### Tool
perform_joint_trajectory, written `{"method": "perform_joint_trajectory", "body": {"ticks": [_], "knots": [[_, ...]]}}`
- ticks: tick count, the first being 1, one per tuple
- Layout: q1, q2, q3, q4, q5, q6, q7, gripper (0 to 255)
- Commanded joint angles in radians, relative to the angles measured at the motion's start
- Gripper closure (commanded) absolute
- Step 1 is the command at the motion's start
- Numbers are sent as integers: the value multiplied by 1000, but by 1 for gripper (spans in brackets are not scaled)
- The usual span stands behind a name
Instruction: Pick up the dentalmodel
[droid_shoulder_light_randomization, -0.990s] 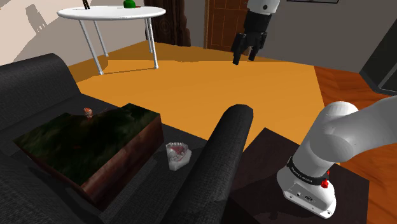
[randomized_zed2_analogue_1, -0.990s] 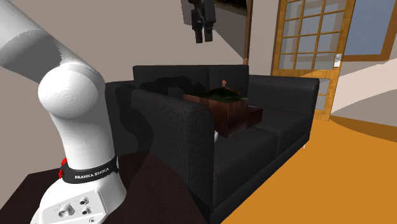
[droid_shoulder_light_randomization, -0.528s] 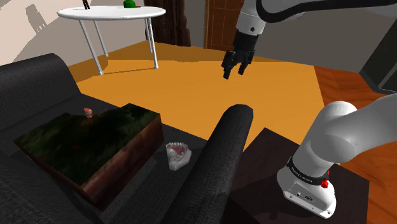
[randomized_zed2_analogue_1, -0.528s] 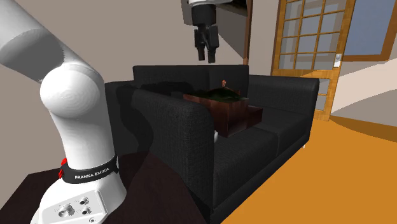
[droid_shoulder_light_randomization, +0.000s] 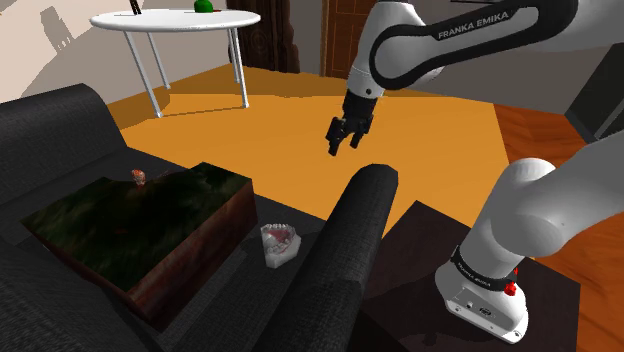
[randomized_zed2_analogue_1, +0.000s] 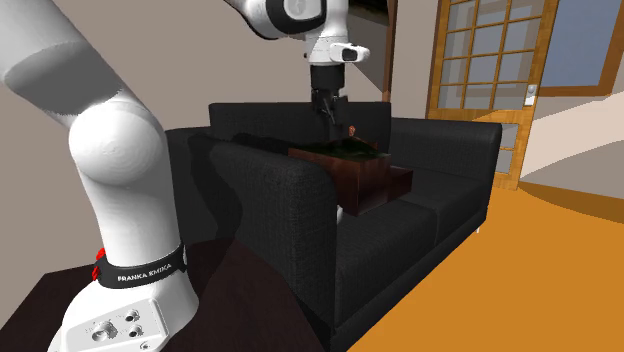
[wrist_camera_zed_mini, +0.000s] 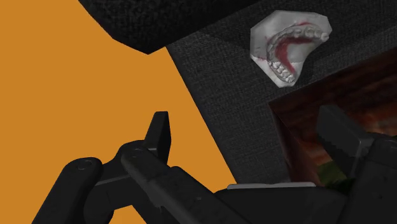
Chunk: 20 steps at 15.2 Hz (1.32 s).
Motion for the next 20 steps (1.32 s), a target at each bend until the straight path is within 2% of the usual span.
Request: {"method": "perform_joint_trajectory", "body": {"ticks": [1, 6, 10, 15, 20], "knots": [[22, 55, 2, -24, 31, 86, -20, 0], [86, 214, -2, -47, 126, 276, -92, 0], [146, 362, -7, -32, 237, 414, -182, 0], [216, 561, 1, 31, 439, 549, -350, 0], [227, 762, 66, 140, 664, 636, -547, 0]]}}
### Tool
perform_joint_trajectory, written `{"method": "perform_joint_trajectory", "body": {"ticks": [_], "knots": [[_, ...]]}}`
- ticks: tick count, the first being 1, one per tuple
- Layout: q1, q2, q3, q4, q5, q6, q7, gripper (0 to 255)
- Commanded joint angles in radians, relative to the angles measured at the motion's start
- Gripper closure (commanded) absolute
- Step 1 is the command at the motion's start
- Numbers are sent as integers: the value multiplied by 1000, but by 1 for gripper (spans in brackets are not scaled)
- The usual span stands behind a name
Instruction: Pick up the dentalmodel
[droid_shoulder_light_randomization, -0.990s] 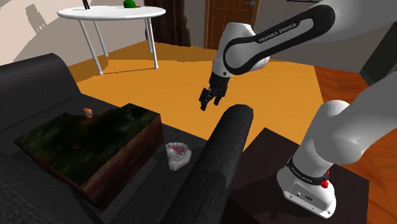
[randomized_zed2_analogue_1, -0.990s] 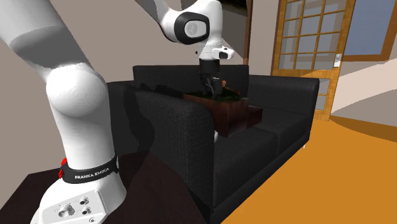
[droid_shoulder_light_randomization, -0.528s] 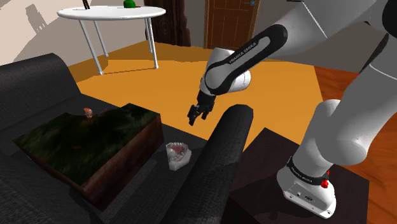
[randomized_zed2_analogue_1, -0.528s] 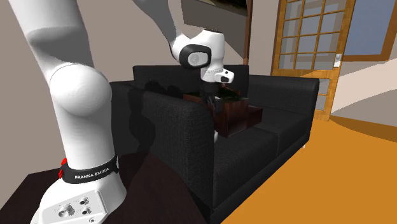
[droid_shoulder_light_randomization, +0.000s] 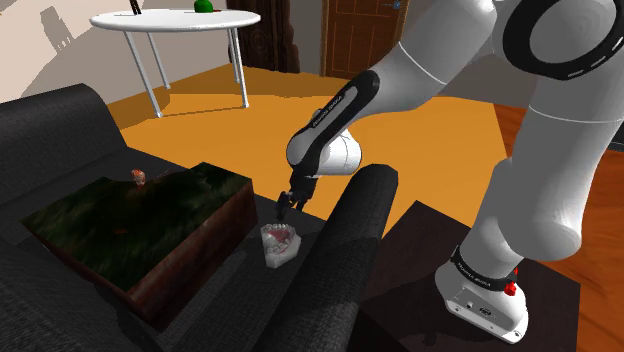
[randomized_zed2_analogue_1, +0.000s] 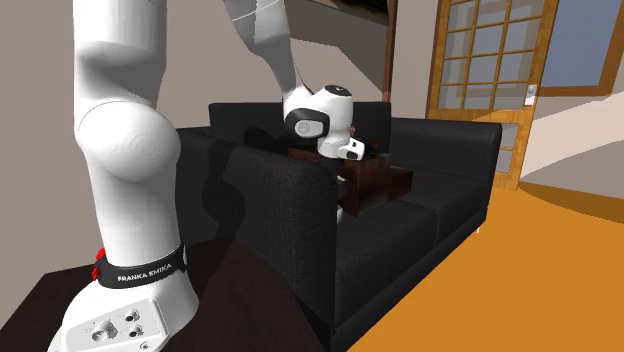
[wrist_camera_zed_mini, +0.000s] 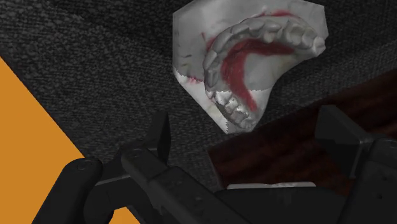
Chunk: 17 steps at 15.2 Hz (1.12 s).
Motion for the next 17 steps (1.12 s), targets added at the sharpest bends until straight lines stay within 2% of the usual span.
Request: {"method": "perform_joint_trajectory", "body": {"ticks": [1, 8, 10, 11, 17], "knots": [[-3, 57, 22, 32, 61, 24, -56, 0], [-36, 166, 73, 66, 188, 91, -188, 0], [-36, 166, 73, 66, 188, 91, -188, 0], [-37, 168, 74, 66, 190, 91, -191, 255], [-38, 167, 74, 65, 191, 92, -192, 255]]}}
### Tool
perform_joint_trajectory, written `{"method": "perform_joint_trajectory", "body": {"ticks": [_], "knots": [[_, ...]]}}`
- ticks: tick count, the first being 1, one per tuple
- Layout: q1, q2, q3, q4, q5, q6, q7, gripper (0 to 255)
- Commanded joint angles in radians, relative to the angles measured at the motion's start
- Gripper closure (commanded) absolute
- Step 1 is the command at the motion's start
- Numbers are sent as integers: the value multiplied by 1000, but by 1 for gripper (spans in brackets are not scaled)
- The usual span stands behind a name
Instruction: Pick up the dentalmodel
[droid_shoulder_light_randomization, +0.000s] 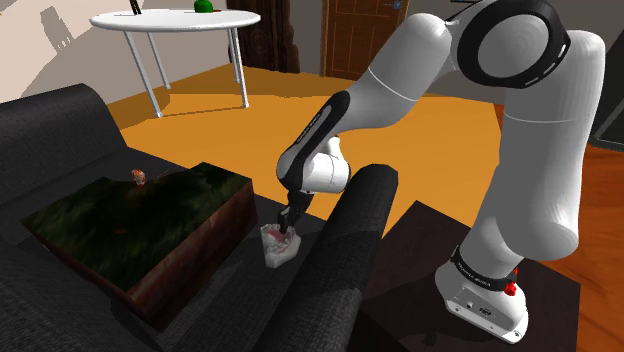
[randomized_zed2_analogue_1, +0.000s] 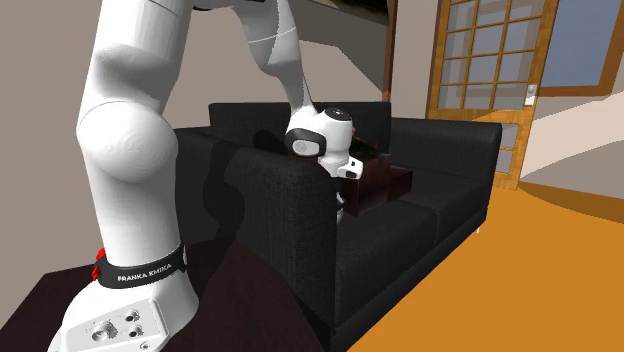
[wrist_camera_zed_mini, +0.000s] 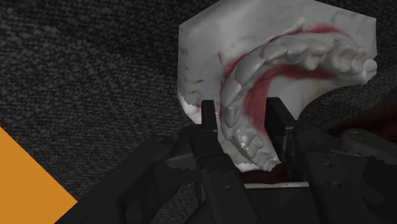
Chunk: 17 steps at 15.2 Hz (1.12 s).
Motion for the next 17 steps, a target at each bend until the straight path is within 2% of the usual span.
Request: {"method": "perform_joint_trajectory", "body": {"ticks": [1, 3, 17], "knots": [[0, 1, -1, 0, 0, 0, 0, 255], [1, 0, -2, 1, -3, -1, 4, 255], [50, -197, -85, -50, -234, -130, 240, 255]]}}
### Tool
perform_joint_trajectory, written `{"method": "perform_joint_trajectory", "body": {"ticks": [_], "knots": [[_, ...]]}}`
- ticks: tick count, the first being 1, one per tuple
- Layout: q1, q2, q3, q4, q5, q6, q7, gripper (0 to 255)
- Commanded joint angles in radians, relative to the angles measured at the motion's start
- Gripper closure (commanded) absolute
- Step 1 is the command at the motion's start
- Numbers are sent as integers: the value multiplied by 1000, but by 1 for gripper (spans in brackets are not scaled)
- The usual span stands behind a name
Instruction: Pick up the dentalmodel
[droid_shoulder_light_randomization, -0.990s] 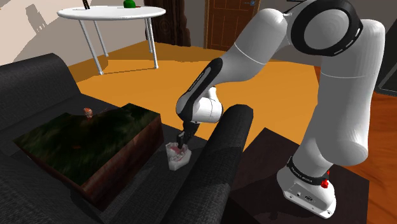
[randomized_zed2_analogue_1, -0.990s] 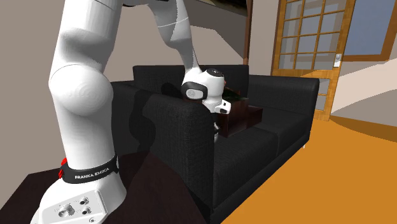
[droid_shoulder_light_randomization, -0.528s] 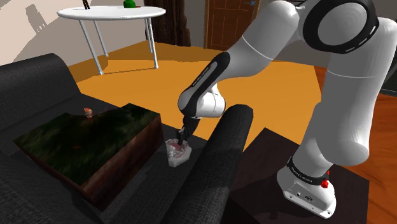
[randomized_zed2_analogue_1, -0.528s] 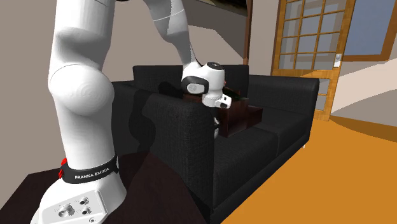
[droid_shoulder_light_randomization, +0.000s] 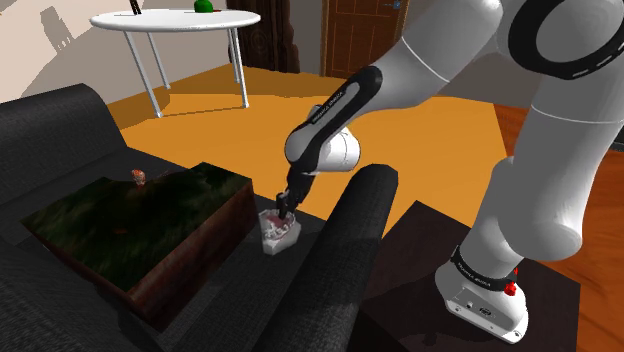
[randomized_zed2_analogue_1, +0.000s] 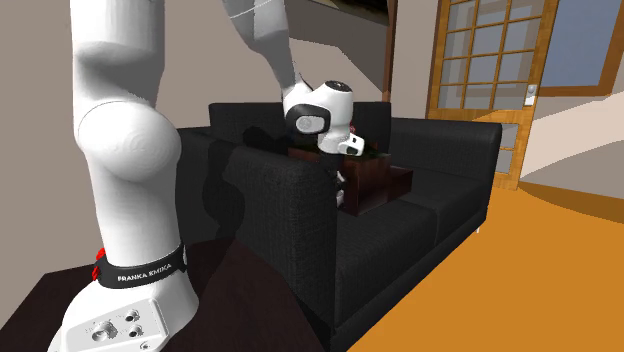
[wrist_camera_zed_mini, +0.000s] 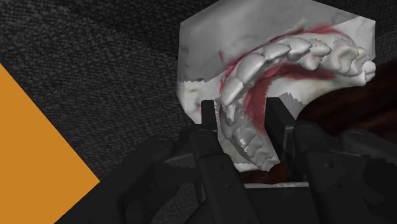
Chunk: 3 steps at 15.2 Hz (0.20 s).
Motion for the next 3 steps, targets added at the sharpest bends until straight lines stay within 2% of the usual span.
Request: {"method": "perform_joint_trajectory", "body": {"ticks": [1, 3], "knots": [[4, -27, -9, 0, -36, -22, 36, 255], [3, -29, -9, -1, -38, -23, 38, 255]]}}
